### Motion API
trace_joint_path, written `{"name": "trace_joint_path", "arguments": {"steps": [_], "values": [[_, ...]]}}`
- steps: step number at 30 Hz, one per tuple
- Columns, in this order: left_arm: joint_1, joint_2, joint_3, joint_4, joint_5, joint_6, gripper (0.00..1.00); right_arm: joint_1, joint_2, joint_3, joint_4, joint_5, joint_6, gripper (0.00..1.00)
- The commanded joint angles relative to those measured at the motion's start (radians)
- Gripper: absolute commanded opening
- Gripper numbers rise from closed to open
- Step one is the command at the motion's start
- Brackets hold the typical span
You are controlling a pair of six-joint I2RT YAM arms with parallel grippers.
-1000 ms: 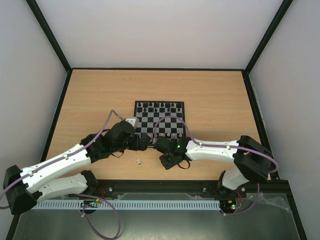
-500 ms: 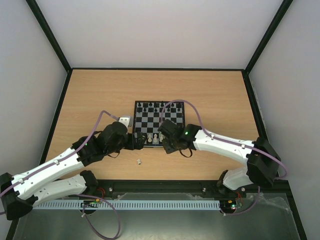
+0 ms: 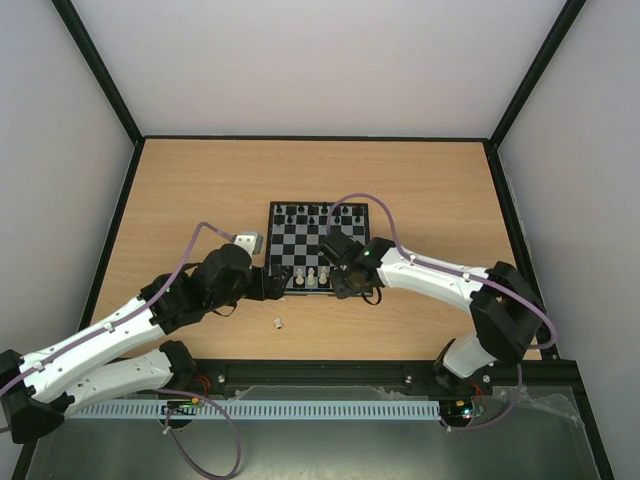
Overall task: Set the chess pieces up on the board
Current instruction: Place the chess piece on the chessboard.
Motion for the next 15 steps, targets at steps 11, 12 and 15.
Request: {"name": "trace_joint_path", "arguments": {"steps": [11, 12, 15], "values": [[0.029, -0.014, -0.032, 0.001, 0.008, 0.015, 0.99, -0.051, 0.092, 0.040, 0.004, 0.001, -0.036, 0.09], [0.032, -0.014, -0.032, 0.002, 0.009, 0.016, 0.99, -0.055, 0.095, 0.040, 0.005, 0.000, -0.039, 0.09], [0.034, -0.015, -0.034, 0.002, 0.012, 0.017, 0.99, -0.063, 0.099, 0.041, 0.011, -0.003, -0.043, 0.09]]}}
